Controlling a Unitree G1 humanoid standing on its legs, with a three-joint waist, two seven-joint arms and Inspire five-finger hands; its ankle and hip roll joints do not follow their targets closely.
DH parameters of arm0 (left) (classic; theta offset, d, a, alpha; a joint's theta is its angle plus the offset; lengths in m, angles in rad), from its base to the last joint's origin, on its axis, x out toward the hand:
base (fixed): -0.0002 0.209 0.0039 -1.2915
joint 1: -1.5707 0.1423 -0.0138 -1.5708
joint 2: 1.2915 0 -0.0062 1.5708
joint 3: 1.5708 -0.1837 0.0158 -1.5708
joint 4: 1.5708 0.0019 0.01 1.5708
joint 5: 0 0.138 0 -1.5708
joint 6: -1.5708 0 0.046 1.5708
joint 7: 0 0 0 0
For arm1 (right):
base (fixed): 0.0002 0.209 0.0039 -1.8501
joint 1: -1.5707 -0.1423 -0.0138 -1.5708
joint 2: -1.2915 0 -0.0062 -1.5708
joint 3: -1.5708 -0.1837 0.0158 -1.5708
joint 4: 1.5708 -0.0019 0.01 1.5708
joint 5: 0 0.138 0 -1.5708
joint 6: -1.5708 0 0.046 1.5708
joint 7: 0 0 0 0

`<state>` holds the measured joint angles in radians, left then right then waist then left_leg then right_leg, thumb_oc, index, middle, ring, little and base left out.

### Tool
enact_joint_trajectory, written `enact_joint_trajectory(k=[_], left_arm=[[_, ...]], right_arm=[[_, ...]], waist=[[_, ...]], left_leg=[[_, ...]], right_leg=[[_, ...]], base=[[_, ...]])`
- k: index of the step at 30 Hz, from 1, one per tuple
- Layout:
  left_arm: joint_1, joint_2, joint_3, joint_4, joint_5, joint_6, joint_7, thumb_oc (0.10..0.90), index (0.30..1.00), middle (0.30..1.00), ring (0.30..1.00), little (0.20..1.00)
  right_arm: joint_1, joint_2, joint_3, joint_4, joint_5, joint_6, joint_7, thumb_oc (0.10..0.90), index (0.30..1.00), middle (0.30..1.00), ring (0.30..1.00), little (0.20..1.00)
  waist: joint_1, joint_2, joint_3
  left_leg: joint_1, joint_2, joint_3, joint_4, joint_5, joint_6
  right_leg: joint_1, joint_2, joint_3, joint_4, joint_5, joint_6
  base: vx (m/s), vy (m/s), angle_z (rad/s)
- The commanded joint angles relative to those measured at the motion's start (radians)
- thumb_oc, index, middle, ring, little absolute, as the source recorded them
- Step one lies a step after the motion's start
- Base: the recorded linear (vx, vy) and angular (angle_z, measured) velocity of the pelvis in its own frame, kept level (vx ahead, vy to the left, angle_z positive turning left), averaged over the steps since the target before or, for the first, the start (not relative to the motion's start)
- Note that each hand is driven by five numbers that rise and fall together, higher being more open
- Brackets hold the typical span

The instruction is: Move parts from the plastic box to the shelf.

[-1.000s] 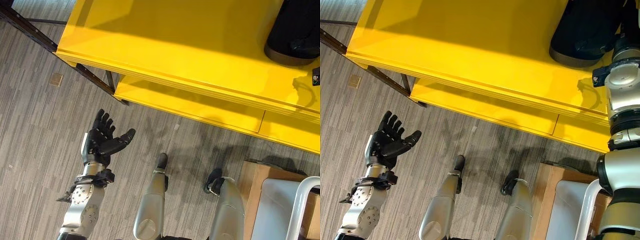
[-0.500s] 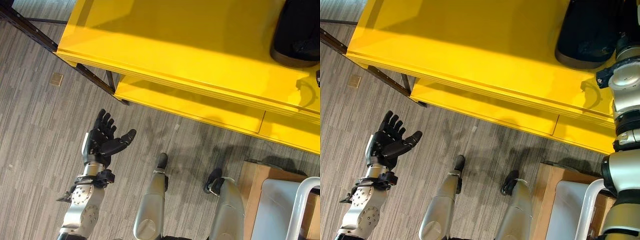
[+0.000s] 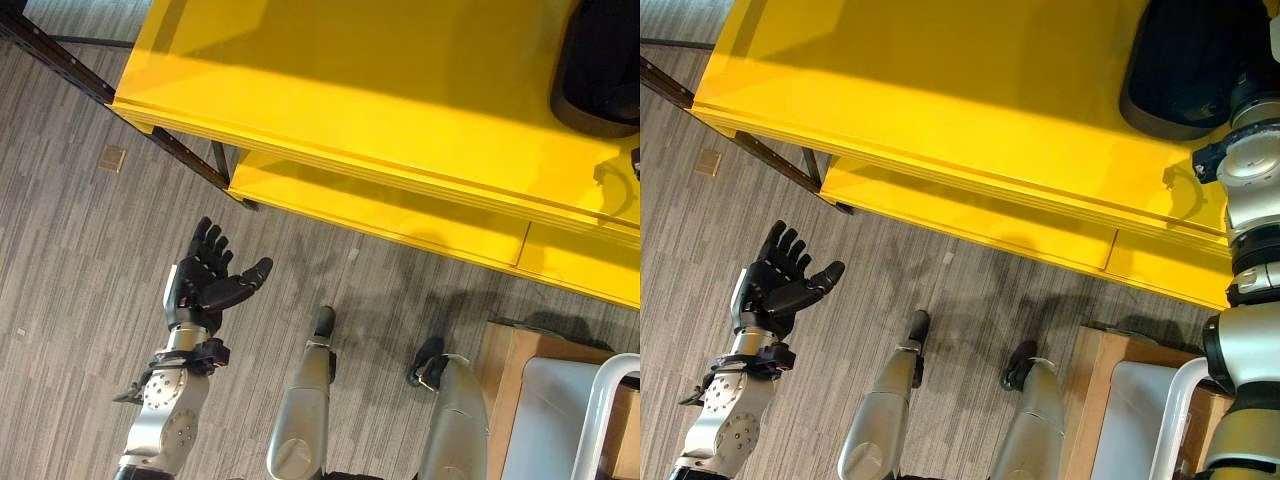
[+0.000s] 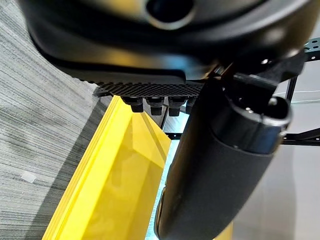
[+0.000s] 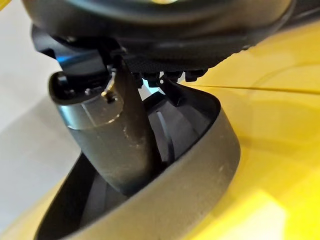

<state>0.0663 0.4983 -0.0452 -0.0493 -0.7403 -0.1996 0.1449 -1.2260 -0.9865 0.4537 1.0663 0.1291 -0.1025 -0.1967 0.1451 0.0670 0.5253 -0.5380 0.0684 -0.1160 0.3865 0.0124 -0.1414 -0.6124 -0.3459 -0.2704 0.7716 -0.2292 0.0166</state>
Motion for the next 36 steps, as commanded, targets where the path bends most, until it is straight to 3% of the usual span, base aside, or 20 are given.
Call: enact_joint_trajectory(k=[1, 7, 17, 18, 19, 20, 23, 24, 28, 29, 30, 31, 36], left_arm=[[-0.003, 0.064, 0.046, -0.112, 0.009, -0.127, 0.001, 0.9, 1.0, 1.0, 1.0, 1.0], [-0.001, 0.061, 0.054, -0.112, 0.015, -0.128, 0.007, 0.9, 1.0, 1.0, 1.0, 1.0], [0.005, 0.054, 0.071, -0.116, 0.028, -0.128, 0.017, 0.9, 1.0, 1.0, 1.0, 1.0], [0.006, 0.054, 0.074, -0.119, 0.027, -0.129, 0.016, 0.9, 1.0, 1.0, 1.0, 1.0], [0.009, 0.054, 0.077, -0.119, 0.026, -0.129, 0.017, 0.9, 1.0, 1.0, 1.0, 1.0], [0.01, 0.055, 0.078, -0.12, 0.025, -0.128, 0.017, 0.9, 1.0, 1.0, 1.0, 1.0], [0.015, 0.057, 0.081, -0.12, 0.025, -0.125, 0.016, 0.9, 1.0, 1.0, 1.0, 1.0], [0.015, 0.058, 0.084, -0.121, 0.024, -0.127, 0.016, 0.9, 1.0, 1.0, 1.0, 1.0], [0.019, 0.058, 0.089, -0.123, 0.023, -0.126, 0.018, 0.9, 1.0, 1.0, 1.0, 1.0], [0.019, 0.056, 0.088, -0.124, 0.022, -0.126, 0.017, 0.9, 1.0, 1.0, 1.0, 1.0], [0.019, 0.056, 0.088, -0.124, 0.022, -0.126, 0.017, 0.9, 1.0, 1.0, 1.0, 1.0], [0.019, 0.056, 0.087, -0.122, 0.022, -0.126, 0.018, 0.9, 1.0, 1.0, 1.0, 1.0], [0.016, 0.052, 0.084, -0.127, 0.025, -0.119, 0.013, 0.9, 1.0, 1.0, 1.0, 1.0]], right_arm=[[0.025, -0.023, 0.031, 0.039, 0.009, 0.021, -0.03, 0.9, 1.0, 1.0, 1.0, 1.0], [0.041, -0.048, -0.015, -0.036, 0.023, 0.005, -0.079, 0.9, 1.0, 1.0, 1.0, 1.0], [0.089, -0.123, -0.126, -0.305, 0.011, -0.029, -0.171, 0.9, 1.0, 1.0, 1.0, 1.0], [0.09, -0.128, -0.133, -0.322, 0.012, -0.036, -0.175, 0.9, 1.0, 1.0, 1.0, 1.0], [0.093, -0.136, -0.138, -0.347, 0.008, -0.036, -0.179, 0.9, 1.0, 1.0, 1.0, 1.0], [0.094, -0.139, -0.148, -0.378, 0.004, -0.041, -0.187, 0.9, 1.0, 1.0, 1.0, 1.0], [0.098, -0.141, -0.159, -0.427, -0.003, -0.046, -0.196, 0.9, 1.0, 1.0, 1.0, 1.0], [0.097, -0.144, -0.161, -0.441, -0.005, -0.049, -0.197, 0.9, 1.0, 1.0, 1.0, 1.0], [0.098, -0.146, -0.169, -0.482, -0.008, -0.054, -0.202, 0.9, 1.0, 1.0, 1.0, 1.0], [0.102, -0.144, -0.176, -0.495, -0.008, -0.056, -0.204, 0.9, 1.0, 1.0, 1.0, 1.0], [0.104, -0.143, -0.177, -0.497, -0.008, -0.056, -0.204, 0.9, 1.0, 1.0, 1.0, 1.0], [0.111, -0.14, -0.188, -0.51, -0.005, -0.06, -0.207, 0.9, 1.0, 1.0, 1.0, 1.0], [0.183, -0.111, -0.255, -0.587, 0.007, -0.074, -0.207, 0.9, 1.0, 1.0, 1.0, 1.0]], waist=[[0.007, 0.0, -0.022], [0.001, -0.009, -0.027], [-0.014, -0.038, -0.045], [-0.014, -0.037, -0.043], [-0.016, -0.042, -0.048], [-0.017, -0.045, -0.048], [-0.017, -0.051, -0.059], [-0.015, -0.051, -0.056], [-0.015, -0.059, -0.065], [-0.015, -0.059, -0.062], [-0.016, -0.061, -0.067], [-0.016, -0.061, -0.065], [-0.018, -0.07, -0.076]], left_leg=[[0.015, 0.068, -0.002, 0.043, -0.089, 0.006], [0.018, 0.068, -0.001, 0.049, -0.097, 0.009], [0.023, 0.07, -0.001, 0.062, -0.116, 0.01], [0.013, 0.068, 0.0, 0.058, -0.09, 0.015], [0.026, 0.071, -0.002, 0.063, -0.118, 0.01], [0.019, 0.068, -0.002, 0.058, -0.093, 0.015], [0.033, 0.071, -0.004, 0.061, -0.118, 0.013], [0.025, 0.068, -0.003, 0.057, -0.095, 0.016], [0.04, 0.07, -0.006, 0.06, -0.12, 0.013], [0.032, 0.067, -0.005, 0.059, -0.097, 0.017], [0.042, 0.07, -0.006, 0.062, -0.121, 0.013], [0.033, 0.067, -0.006, 0.057, -0.096, 0.018], [0.053, 0.065, -0.009, 0.051, -0.099, 0.021]], right_leg=[[0.048, 0.008, 0.075, -0.037, -0.024, 0.096], [0.057, 0.009, 0.076, -0.044, -0.021, 0.101], [0.073, 0.013, 0.076, -0.054, -0.019, 0.102], [0.066, 0.011, 0.071, -0.064, 0.008, 0.095], [0.079, 0.014, 0.075, -0.057, -0.019, 0.103], [0.074, 0.013, 0.071, -0.069, 0.009, 0.096], [0.089, 0.017, 0.075, -0.066, -0.014, 0.104], [0.083, 0.015, 0.071, -0.075, 0.01, 0.096], [0.102, 0.017, 0.073, -0.074, -0.012, 0.103], [0.097, 0.016, 0.069, -0.083, 0.012, 0.095], [0.106, 0.018, 0.074, -0.077, -0.012, 0.103], [0.1, 0.018, 0.069, -0.088, 0.015, 0.096], [0.13, 0.019, 0.062, -0.107, 0.019, 0.098]], base=[[0.0, 0.0, 0.0], [0.01, 0.011, 0.0], [0.0, 0.013, -0.01], [0.0, 0.0, 0.0], [-0.08, 0.04, -0.04], [0.0, 0.0, 0.0], [0.03, 0.011, -0.01], [-0.08, 0.047, -0.01], [0.02, 0.012, -0.01], [0.0, 0.0, 0.0], [-0.09, 0.041, -0.04], [0.0, 0.0, 0.0], [-0.01, 0.024, 0.0]])
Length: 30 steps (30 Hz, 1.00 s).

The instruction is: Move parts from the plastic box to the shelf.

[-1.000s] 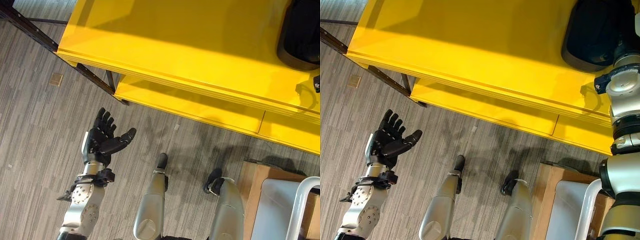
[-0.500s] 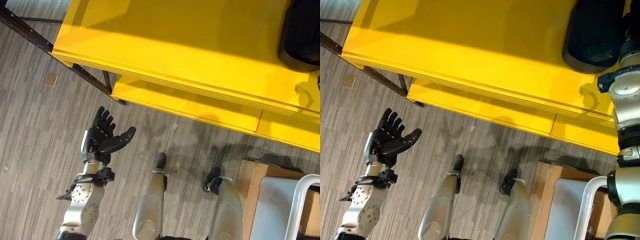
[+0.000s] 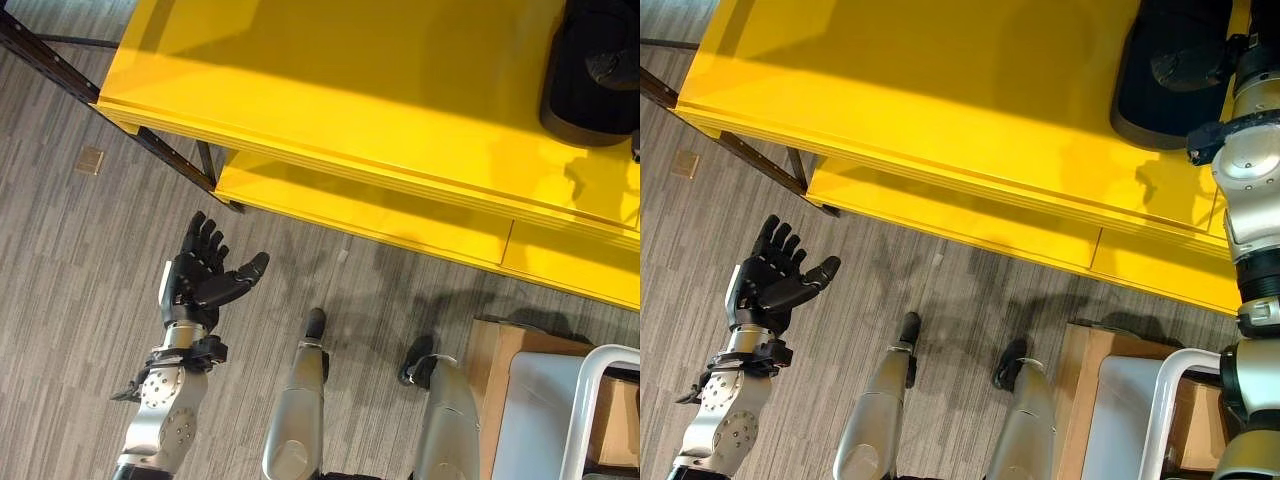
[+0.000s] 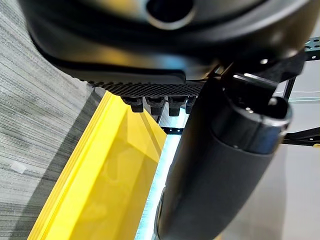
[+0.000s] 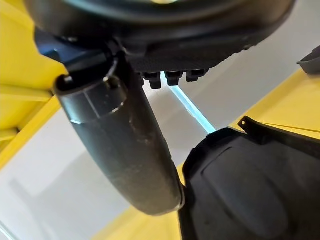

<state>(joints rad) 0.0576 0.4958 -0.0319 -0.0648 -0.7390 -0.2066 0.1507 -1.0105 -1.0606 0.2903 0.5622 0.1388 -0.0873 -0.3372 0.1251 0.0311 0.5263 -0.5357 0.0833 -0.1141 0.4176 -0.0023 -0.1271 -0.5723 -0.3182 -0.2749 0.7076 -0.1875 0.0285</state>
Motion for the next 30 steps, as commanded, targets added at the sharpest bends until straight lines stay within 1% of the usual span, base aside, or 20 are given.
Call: enact_joint_trajectory(k=[1, 4, 6, 8, 9, 12, 13, 14, 15, 17, 18, 20, 21, 22, 23, 25, 26, 28, 29, 30], left_arm=[[0.025, 0.051, 0.069, -0.111, 0.026, -0.111, 0.006, 0.9, 1.0, 1.0, 1.0, 1.0], [0.025, 0.051, 0.066, -0.109, 0.025, -0.107, 0.004, 0.9, 1.0, 1.0, 1.0, 1.0], [0.026, 0.042, 0.068, -0.106, 0.026, -0.1, 0.004, 0.9, 1.0, 1.0, 1.0, 1.0], [0.026, 0.04, 0.066, -0.107, 0.029, -0.094, 0.003, 0.9, 1.0, 1.0, 1.0, 1.0], [0.027, 0.034, 0.063, -0.11, 0.031, -0.085, 0.003, 0.9, 1.0, 1.0, 1.0, 1.0], [0.031, 0.014, 0.065, -0.112, 0.033, -0.074, 0.001, 0.9, 1.0, 1.0, 1.0, 1.0], [0.039, -0.003, 0.073, -0.112, 0.043, -0.063, -0.003, 0.9, 1.0, 1.0, 1.0, 1.0], [0.04, -0.002, 0.071, -0.113, 0.043, -0.063, -0.003, 0.9, 1.0, 1.0, 1.0, 1.0], [0.047, -0.017, 0.077, -0.115, 0.05, -0.057, -0.007, 0.9, 1.0, 1.0, 1.0, 1.0], [0.061, -0.031, 0.084, -0.116, 0.058, -0.049, -0.009, 0.9, 1.0, 1.0, 1.0, 1.0], [0.075, -0.043, 0.097, -0.124, 0.063, -0.043, -0.009, 0.9, 1.0, 1.0, 1.0, 1.0], [0.088, -0.061, 0.105, -0.121, 0.069, -0.037, -0.01, 0.9, 1.0, 1.0, 1.0, 1.0], [0.09, -0.06, 0.105, -0.122, 0.07, -0.037, -0.01, 0.9, 1.0, 1.0, 1.0, 1.0], [0.106, -0.076, 0.12, -0.115, 0.076, -0.033, -0.011, 0.9, 1.0, 1.0, 1.0, 1.0], [0.108, -0.076, 0.119, -0.116, 0.076, -0.032, -0.011, 0.9, 1.0, 1.0, 1.0, 1.0], [0.126, -0.096, 0.134, -0.108, 0.078, -0.024, -0.013, 0.9, 1.0, 1.0, 1.0, 1.0], [0.144, -0.114, 0.146, -0.105, 0.086, -0.021, -0.012, 0.9, 1.0, 1.0, 1.0, 1.0], [0.172, -0.131, 0.162, -0.104, 0.094, -0.017, -0.013, 0.9, 1.0, 1.0, 1.0, 1.0], [0.175, -0.13, 0.162, -0.105, 0.094, -0.016, -0.013, 0.9, 1.0, 1.0, 1.0, 1.0], [0.196, -0.142, 0.171, -0.103, 0.098, -0.012, -0.02, 0.9, 1.0, 1.0, 1.0, 1.0]], right_arm=[[-0.011, -0.023, -0.115, -0.095, 0.016, -0.099, -0.069, 0.9, 1.0, 1.0, 1.0, 1.0], [0.04, -0.002, -0.163, -0.118, 0.028, -0.106, -0.072, 0.9, 1.0, 1.0, 1.0, 1.0], [0.145, 0.056, -0.25, -0.177, 0.079, -0.125, -0.063, 0.9, 1.0, 1.0, 1.0, 1.0], [0.218, 0.103, -0.307, -0.215, 0.114, -0.136, -0.056, 0.9, 1.0, 1.0, 1.0, 1.0], [0.294, 0.166, -0.361, -0.251, 0.157, -0.149, -0.045, 0.9, 1.0, 1.0, 1.0, 1.0], [0.441, 0.268, -0.434, -0.332, 0.213, -0.171, -0.017, 0.9, 1.0, 1.0, 1.0, 1.0], [0.545, 0.324, -0.465, -0.405, 0.216, -0.178, 0.018, 0.9, 1.0, 1.0, 1.0, 1.0], [0.55, 0.326, -0.469, -0.409, 0.214, -0.177, 0.018, 0.9, 1.0, 1.0, 1.0, 1.0], [0.615, 0.384, -0.481, -0.441, 0.234, -0.188, 0.042, 0.9, 1.0, 1.0, 1.0, 1.0], [0.686, 0.437, -0.492, -0.494, 0.239, -0.184, 0.067, 0.9, 1.0, 1.0, 1.0, 1.0], [0.744, 0.484, -0.501, -0.533, 0.25, -0.185, 0.091, 0.9, 1.0, 1.0, 1.0, 1.0], [0.782, 0.525, -0.503, -0.558, 0.268, -0.19, 0.116, 0.9, 1.0, 1.0, 1.0, 1.0], [0.786, 0.527, -0.503, -0.562, 0.268, -0.189, 0.117, 0.9, 1.0, 1.0, 1.0, 1.0], [0.835, 0.551, -0.523, -0.592, 0.273, -0.187, 0.139, 0.9, 1.0, 1.0, 1.0, 1.0], [0.84, 0.553, -0.524, -0.597, 0.272, -0.185, 0.139, 0.9, 1.0, 1.0, 1.0, 1.0], [0.881, 0.59, -0.53, -0.617, 0.282, -0.186, 0.157, 0.9, 1.0, 1.0, 1.0, 1.0], [0.927, 0.627, -0.526, -0.639, 0.296, -0.18, 0.186, 0.9, 1.0, 1.0, 1.0, 1.0], [0.986, 0.661, -0.527, -0.676, 0.293, -0.172, 0.217, 0.9, 1.0, 1.0, 1.0, 1.0], [0.99, 0.663, -0.527, -0.68, 0.293, -0.17, 0.217, 0.9, 1.0, 1.0, 1.0, 1.0], [1.028, 0.688, -0.52, -0.686, 0.295, -0.166, 0.241, 0.9, 1.0, 1.0, 1.0, 1.0]], waist=[[-0.001, -0.036, -0.08], [0.0, -0.041, -0.085], [-0.005, -0.051, -0.092], [-0.008, -0.057, -0.101], [-0.013, -0.062, -0.112], [-0.027, -0.074, -0.136], [-0.041, -0.084, -0.157], [-0.039, -0.084, -0.157], [-0.049, -0.088, -0.173], [-0.063, -0.099, -0.199], [-0.076, -0.11, -0.225], [-0.088, -0.117, -0.247], [-0.088, -0.118, -0.249], [-0.1, -0.122, -0.269], [-0.098, -0.123, -0.27], [-0.106, -0.126, -0.293], [-0.116, -0.127, -0.309], [-0.129, -0.129, -0.331], [-0.128, -0.13, -0.334], [-0.136, -0.13, -0.352]], left_leg=[[0.054, 0.05, -0.01, 0.021, -0.086, 0.007], [0.063, 0.051, -0.011, 0.016, -0.088, 0.009], [0.085, 0.053, -0.01, 0.002, -0.088, 0.012], [0.102, 0.053, -0.009, -0.009, -0.088, 0.014], [0.121, 0.052, -0.01, -0.03, -0.085, 0.016], [0.166, 0.053, -0.01, -0.072, -0.079, 0.022], [0.197, 0.055, -0.005, -0.106, -0.071, 0.023], [0.2, 0.055, -0.005, -0.108, -0.07, 0.023], [0.222, 0.057, -0.004, -0.135, -0.064, 0.026], [0.249, 0.059, 0.001, -0.18, -0.047, 0.03], [0.273, 0.063, 0.01, -0.215, -0.037, 0.032], [0.293, 0.068, 0.018, -0.245, -0.029, 0.034], [0.296, 0.068, 0.019, -0.25, -0.027, 0.035], [0.314, 0.07, 0.028, -0.27, -0.023, 0.037], [0.318, 0.071, 0.03, -0.274, -0.022, 0.037], [0.339, 0.073, 0.041, -0.296, -0.019, 0.038], [0.357, 0.078, 0.052, -0.317, -0.016, 0.04], [0.383, 0.082, 0.068, -0.354, -0.009, 0.042], [0.387, 0.083, 0.071, -0.359, -0.007, 0.042], [0.402, 0.085, 0.083, -0.382, 0.0, 0.041]], right_leg=[[0.097, -0.009, 0.065, -0.05, -0.02, 0.087], [0.112, -0.006, 0.06, -0.063, -0.015, 0.09], [0.144, -0.001, 0.051, -0.097, 0.0, 0.095], [0.173, 0.004, 0.043, -0.128, 0.012, 0.099], [0.202, 0.01, 0.036, -0.163, 0.024, 0.101], [0.261, 0.015, 0.021, -0.235, 0.053, 0.112], [0.305, 0.015, 0.006, -0.296, 0.072, 0.12], [0.31, 0.016, 0.004, -0.299, 0.074, 0.12], [0.335, 0.018, 0.0, -0.339, 0.091, 0.126], [0.362, 0.021, -0.004, -0.398, 0.122, 0.134], [0.387, 0.028, -0.004, -0.45, 0.142, 0.139], [0.403, 0.03, -0.001, -0.491, 0.165, 0.147], [0.406, 0.031, -0.001, -0.497, 0.168, 0.147], [0.421, 0.035, 0.007, -0.531, 0.182, 0.151], [0.425, 0.036, 0.008, -0.536, 0.185, 0.151], [0.444, 0.041, 0.01, -0.572, 0.203, 0.159], [0.455, 0.045, 0.018, -0.595, 0.216, 0.163], [0.467, 0.051, 0.028, -0.628, 0.236, 0.169], [0.468, 0.052, 0.03, -0.632, 0.239, 0.17], [0.472, 0.055, 0.038, -0.647, 0.249, 0.173]], base=[[0.02, 0.028, 0.03], [0.01, 0.023, 0.02], [0.03, 0.055, -0.02], [0.06, 0.058, -0.04], [0.06, 0.066, -0.05], [0.1, 0.085, -0.03], [0.09, 0.064, -0.07], [0.11, 0.079, -0.04], [0.06, 0.051, -0.07], [0.09, 0.064, -0.12], [0.09, 0.062, -0.13], [0.06, 0.051, -0.13], [0.06, 0.057, -0.13], [0.04, 0.04, -0.11], [0.06, 0.053, -0.09], [0.06, 0.051, -0.11], [0.06, 0.067, -0.19], [0.04, 0.056, -0.23], [0.04, 0.061, -0.27], [0.05, 0.059, -0.38]])
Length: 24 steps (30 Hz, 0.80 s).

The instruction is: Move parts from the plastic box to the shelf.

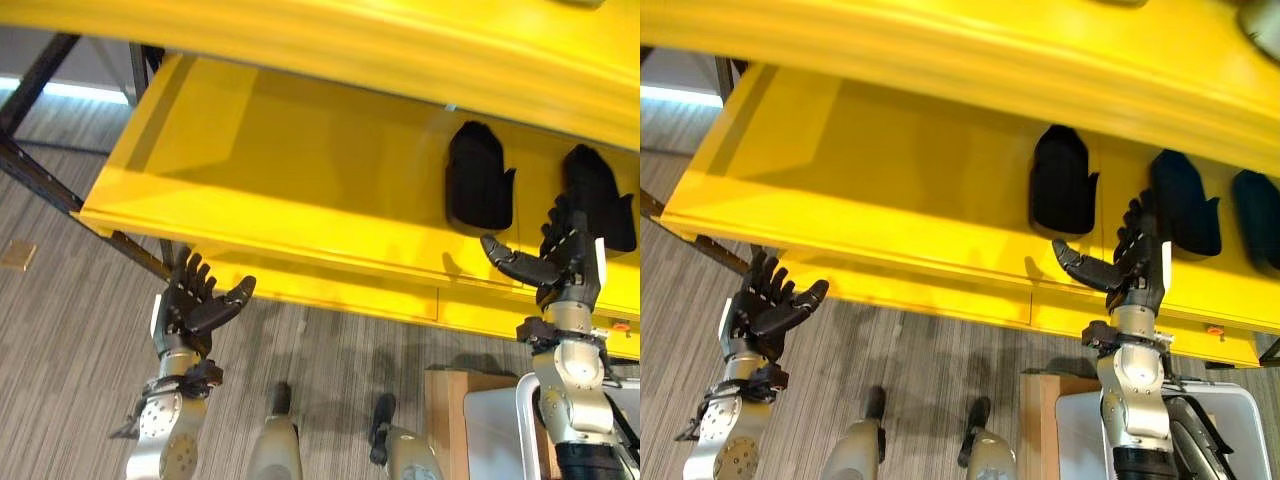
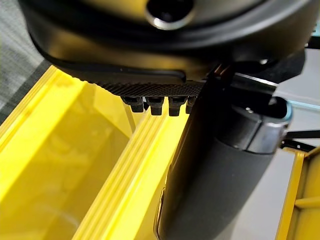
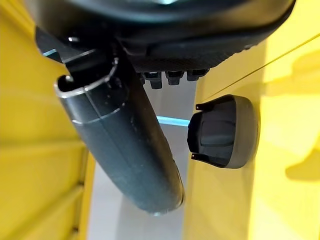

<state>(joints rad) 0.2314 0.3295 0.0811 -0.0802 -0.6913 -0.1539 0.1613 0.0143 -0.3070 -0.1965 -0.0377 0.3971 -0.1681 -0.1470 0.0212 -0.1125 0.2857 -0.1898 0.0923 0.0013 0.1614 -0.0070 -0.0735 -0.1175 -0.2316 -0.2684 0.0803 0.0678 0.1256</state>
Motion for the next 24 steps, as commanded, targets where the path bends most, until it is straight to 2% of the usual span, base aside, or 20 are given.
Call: enact_joint_trajectory(k=[1, 6, 11, 19, 24], left_arm=[[0.032, 0.021, 0.061, -0.083, 0.057, -0.063, -0.036, 0.9, 1.0, 1.0, 1.0, 1.0], [0.059, -0.001, 0.05, -0.058, 0.091, -0.052, -0.051, 0.9, 1.0, 1.0, 1.0, 1.0], [0.063, -0.017, 0.03, -0.018, 0.09, -0.053, -0.047, 0.9, 1.0, 1.0, 1.0, 1.0], [0.059, -0.014, -0.001, 0.007, 0.109, -0.051, -0.038, 0.9, 1.0, 1.0, 1.0, 1.0], [0.047, -0.009, -0.02, 0.009, 0.12, -0.051, -0.033, 0.9, 1.0, 1.0, 1.0, 1.0]], right_arm=[[0.029, -0.059, -0.034, -0.103, 0.02, -0.081, 0.059, 0.9, 1.0, 1.0, 1.0, 1.0], [0.155, 0.027, 0.037, -0.064, 0.049, -0.047, 0.13, 0.9, 1.0, 1.0, 1.0, 1.0], [0.178, 0.07, 0.082, -0.001, 0.052, -0.047, 0.124, 0.9, 1.0, 1.0, 1.0, 1.0], [0.198, 0.1, 0.167, 0.033, 0.057, -0.034, 0.141, 0.9, 1.0, 1.0, 1.0, 1.0], [0.2, 0.103, 0.198, 0.036, 0.038, -0.024, 0.137, 0.9, 1.0, 1.0, 1.0, 1.0]], waist=[[-0.038, 0.014, -0.122], [-0.069, 0.013, -0.156], [-0.083, 0.011, -0.171], [-0.093, 0.008, -0.181], [-0.1, -0.001, -0.175]], left_leg=[[0.069, 0.08, -0.025, -0.143, 0.012, -0.014], [0.123, 0.083, 0.013, -0.194, 0.018, -0.013], [0.158, 0.083, 0.036, -0.195, 0.002, -0.005], [0.186, 0.064, 0.061, -0.187, -0.022, 0.01], [0.196, 0.03, 0.071, -0.185, -0.038, 0.035]], right_leg=[[0.023, -0.031, 0.031, -0.029, -0.004, 0.08], [0.04, -0.029, 0.051, -0.058, 0.019, 0.091], [0.059, -0.03, 0.074, -0.064, 0.023, 0.099], [0.069, -0.049, 0.102, -0.062, 0.049, 0.116], [0.058, -0.077, 0.131, -0.053, 0.099, 0.135]], base=[[0.05, 0.076, -0.35], [0.02, 0.071, -0.13], [0.03, 0.049, -0.25], [0.02, 0.068, -0.1], [-0.02, 0.122, -0.1]])
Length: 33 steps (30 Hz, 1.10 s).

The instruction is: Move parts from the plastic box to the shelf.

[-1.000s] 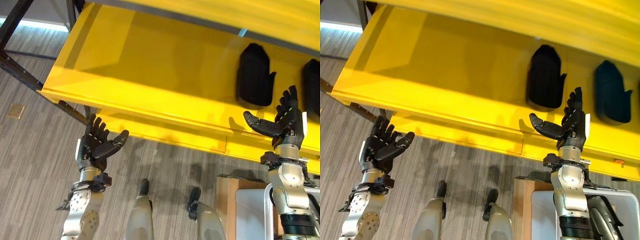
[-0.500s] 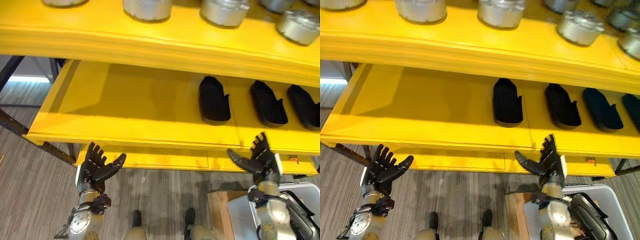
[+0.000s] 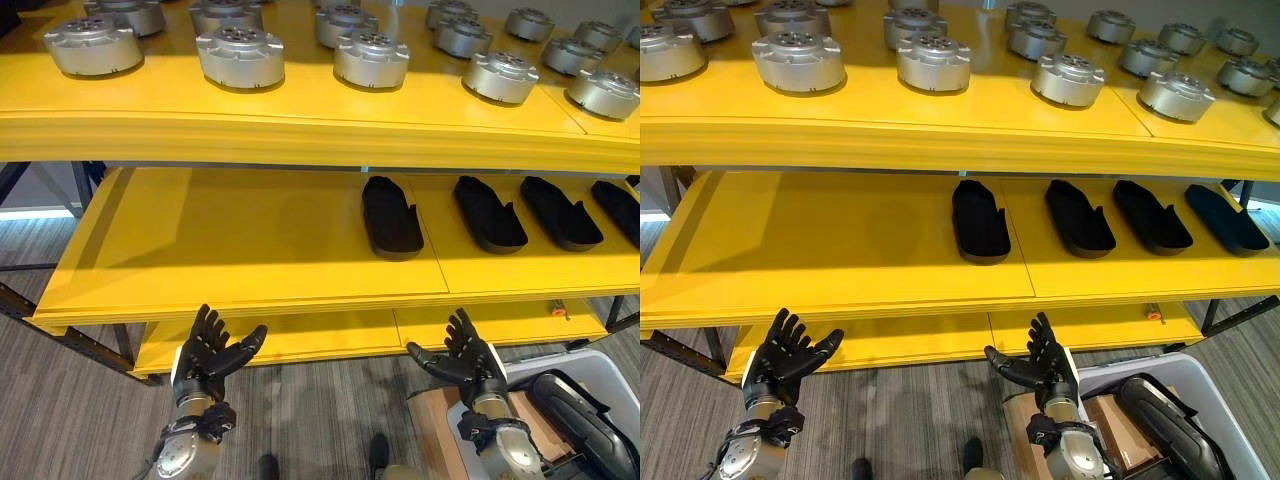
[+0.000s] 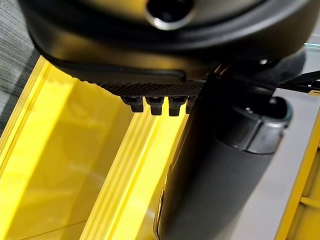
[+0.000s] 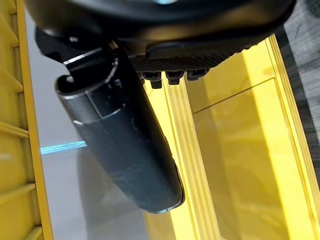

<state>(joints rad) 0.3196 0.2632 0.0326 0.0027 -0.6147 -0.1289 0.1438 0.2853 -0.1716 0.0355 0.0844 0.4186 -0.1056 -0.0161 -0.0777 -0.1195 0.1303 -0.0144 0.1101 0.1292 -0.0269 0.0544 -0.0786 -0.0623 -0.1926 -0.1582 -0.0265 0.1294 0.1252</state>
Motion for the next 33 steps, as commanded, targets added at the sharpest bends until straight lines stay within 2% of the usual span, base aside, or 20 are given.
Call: enact_joint_trajectory(k=[1, 6, 7, 8, 10, 11, 12, 13, 14, 15, 18, 19, 20, 22, 24, 26, 31, 33], left_arm=[[-0.049, 0.06, 0.019, -0.073, 0.045, -0.078, -0.012, 0.9, 1.0, 1.0, 1.0, 1.0], [-0.057, 0.067, 0.004, -0.063, 0.059, -0.08, 0.0, 0.9, 1.0, 1.0, 1.0, 1.0], [-0.059, 0.073, -0.001, -0.056, 0.074, -0.079, 0.0, 0.9, 1.0, 1.0, 1.0, 1.0], [-0.059, 0.074, -0.001, -0.056, 0.074, -0.079, 0.0, 0.9, 1.0, 1.0, 1.0, 1.0], [-0.084, 0.097, -0.017, -0.025, 0.104, -0.079, 0.005, 0.9, 1.0, 1.0, 1.0, 1.0], [-0.084, 0.097, -0.017, -0.025, 0.104, -0.08, 0.005, 0.9, 1.0, 1.0, 1.0, 1.0], [-0.096, 0.103, -0.017, -0.015, 0.107, -0.08, 0.011, 0.9, 1.0, 1.0, 1.0, 1.0], [-0.107, 0.105, -0.018, -0.003, 0.107, -0.081, 0.017, 0.9, 1.0, 1.0, 1.0, 1.0], [-0.107, 0.105, -0.019, -0.003, 0.107, -0.082, 0.017, 0.9, 1.0, 1.0, 1.0, 1.0], [-0.107, 0.099, -0.016, -0.001, 0.103, -0.08, 0.02, 0.9, 1.0, 1.0, 1.0, 1.0], [-0.093, 0.097, -0.005, -0.007, 0.084, -0.071, 0.022, 0.9, 1.0, 1.0, 1.0, 1.0], [-0.087, 0.097, -0.002, -0.012, 0.082, -0.068, 0.021, 0.9, 1.0, 1.0, 1.0, 1.0], [-0.073, 0.094, 0.011, -0.019, 0.081, -0.066, 0.017, 0.9, 1.0, 1.0, 1.0, 1.0], [-0.043, 0.076, 0.026, -0.02, 0.08, -0.063, 0.005, 0.9, 1.0, 1.0, 1.0, 1.0], [-0.033, 0.061, 0.024, -0.02, 0.072, -0.061, 0.002, 0.9, 1.0, 1.0, 1.0, 1.0], [-0.017, 0.049, 0.028, -0.022, 0.051, -0.06, -0.002, 0.9, 1.0, 1.0, 1.0, 1.0], [0.002, 0.027, 0.025, -0.012, 0.053, -0.05, -0.02, 0.9, 1.0, 1.0, 1.0, 1.0], [0.011, 0.018, 0.017, -0.013, 0.062, -0.047, -0.042, 0.9, 1.0, 1.0, 1.0, 1.0]], right_arm=[[-0.074, -0.03, -0.029, -0.079, 0.009, -0.087, 0.001, 0.9, 1.0, 1.0, 1.0, 1.0], [-0.069, -0.026, -0.027, -0.074, -0.014, -0.082, -0.008, 0.9, 1.0, 1.0, 1.0, 1.0], [-0.058, -0.02, -0.037, -0.072, -0.012, -0.081, -0.008, 0.9, 1.0, 1.0, 1.0, 1.0], [-0.057, -0.019, -0.037, -0.072, -0.012, -0.081, -0.008, 0.9, 1.0, 1.0, 1.0, 1.0], [-0.046, 0.001, -0.044, -0.057, -0.015, -0.084, -0.02, 0.9, 1.0, 1.0, 1.0, 1.0], [-0.046, 0.002, -0.044, -0.057, -0.015, -0.084, -0.02, 0.9, 1.0, 1.0, 1.0, 1.0], [-0.053, -0.001, -0.037, -0.051, -0.021, -0.086, -0.027, 0.9, 1.0, 1.0, 1.0, 1.0], [-0.059, -0.01, -0.026, -0.049, -0.018, -0.09, -0.027, 0.9, 1.0, 1.0, 1.0, 1.0], [-0.059, -0.011, -0.026, -0.049, -0.018, -0.09, -0.026, 0.9, 1.0, 1.0, 1.0, 1.0], [-0.067, -0.026, -0.012, -0.045, -0.026, -0.094, -0.026, 0.9, 1.0, 1.0, 1.0, 1.0], [-0.084, -0.035, 0.006, -0.039, -0.023, -0.094, -0.022, 0.9, 1.0, 1.0, 1.0, 1.0], [-0.092, -0.04, 0.014, -0.037, -0.026, -0.093, -0.02, 0.9, 1.0, 1.0, 1.0, 1.0], [-0.102, -0.038, 0.02, -0.036, -0.026, -0.09, -0.02, 0.9, 1.0, 1.0, 1.0, 1.0], [-0.092, -0.044, 0.023, -0.039, -0.032, -0.084, -0.011, 0.9, 1.0, 1.0, 1.0, 1.0], [-0.085, -0.049, 0.025, -0.047, -0.034, -0.081, -0.005, 0.9, 1.0, 1.0, 1.0, 1.0], [-0.071, -0.05, 0.02, -0.068, -0.03, -0.079, 0.004, 0.9, 1.0, 1.0, 1.0, 1.0], [-0.028, -0.055, -0.006, -0.074, -0.027, -0.076, 0.014, 0.9, 1.0, 1.0, 1.0, 1.0], [-0.004, -0.063, -0.026, -0.089, -0.016, -0.083, 0.022, 0.9, 1.0, 1.0, 1.0, 1.0]], waist=[[-0.004, 0.003, -0.014], [-0.012, -0.007, 0.004], [-0.019, -0.012, 0.012], [-0.017, -0.013, 0.012], [-0.031, -0.013, 0.042], [-0.031, -0.015, 0.04], [-0.027, -0.008, 0.054], [-0.014, 0.014, 0.075], [-0.015, 0.014, 0.077], [0.01, 0.039, 0.08], [0.039, 0.039, 0.081], [0.052, 0.029, 0.077], [0.066, 0.023, 0.075], [0.072, 0.011, 0.061], [0.068, 0.013, 0.052], [0.061, 0.018, 0.039], [0.034, 0.032, 0.012], [0.005, 0.054, 0.004]], left_leg=[[0.024, -0.008, -0.054, 0.004, -0.11, 0.054], [0.032, -0.046, -0.039, 0.007, -0.126, 0.081], [0.036, -0.062, -0.035, 0.0, -0.129, 0.089], [0.036, -0.063, -0.034, 0.0, -0.129, 0.089], [0.032, -0.075, -0.017, 0.001, -0.136, 0.098], [0.028, -0.078, -0.016, 0.001, -0.133, 0.098], [0.027, -0.074, -0.003, 0.007, -0.135, 0.103], [0.021, -0.054, 0.026, 0.021, -0.136, 0.108], [0.022, -0.054, 0.025, 0.022, -0.137, 0.108], [0.023, -0.043, 0.06, 0.027, -0.151, 0.124], [0.015, -0.029, 0.12, 0.043, -0.153, 0.129], [0.006, -0.03, 0.142, 0.056, -0.157, 0.124], [0.008, -0.029, 0.17, 0.062, -0.165, 0.118], [0.008, -0.027, 0.192, 0.084, -0.17, 0.107], [0.013, -0.024, 0.202, 0.083, -0.168, 0.103], [0.019, -0.015, 0.222, 0.079, -0.165, 0.101], [0.037, 0.007, 0.25, 0.054, -0.142, 0.08], [0.054, 0.047, 0.274, 0.085, -0.144, 0.053]], right_leg=[[-0.006, -0.129, 0.034, 0.061, 0.062, 0.137], [-0.026, -0.158, 0.065, 0.076, 0.121, 0.137], [-0.037, -0.172, 0.079, 0.085, 0.163, 0.137], [-0.037, -0.173, 0.08, 0.085, 0.164, 0.137], [-0.072, -0.187, 0.07, 0.083, 0.262, 0.137], [-0.076, -0.189, 0.072, 0.082, 0.265, 0.137], [-0.096, -0.188, 0.031, 0.096, 0.257, 0.137], [-0.094, -0.193, -0.068, 0.149, 0.19, 0.137], [-0.093, -0.193, -0.07, 0.151, 0.188, 0.137], [-0.068, -0.196, -0.181, 0.29, 0.071, 0.119], [-0.044, -0.185, -0.225, 0.358, -0.018, 0.103], [-0.015, -0.175, -0.241, 0.322, -0.031, 0.101], [0.001, -0.19, -0.279, 0.259, -0.008, 0.107], [0.051, -0.165, -0.275, 0.156, -0.012, 0.109], [0.053, -0.144, -0.247, 0.134, -0.011, 0.11], [0.058, -0.14, -0.248, 0.097, 0.001, 0.113], [0.079, -0.103, -0.224, 0.037, -0.037, 0.102], [0.093, -0.072, -0.2, 0.012, -0.074, 0.078]], base=[[-0.02, 0.15, -0.03], [-0.02, 0.163, -0.05], [-0.02, 0.181, -0.1], [-0.04, 0.209, -0.12], [-0.06, 0.172, -0.09], [-0.06, 0.134, -0.04], [-0.11, 0.182, -0.26], [-0.11, 0.18, -0.67], [-0.13, 0.346, -1.62], [-0.08, 0.247, -1.7], [-0.14, 0.106, -1.19], [-0.1, -0.049, -0.92], [-0.06, -0.091, -0.99], [0.01, -0.1, -1.14], [0.04, -0.06, -0.73], [0.02, -0.06, -0.05], [0.04, -0.065, -0.36], [0.08, -0.157, -0.18]])
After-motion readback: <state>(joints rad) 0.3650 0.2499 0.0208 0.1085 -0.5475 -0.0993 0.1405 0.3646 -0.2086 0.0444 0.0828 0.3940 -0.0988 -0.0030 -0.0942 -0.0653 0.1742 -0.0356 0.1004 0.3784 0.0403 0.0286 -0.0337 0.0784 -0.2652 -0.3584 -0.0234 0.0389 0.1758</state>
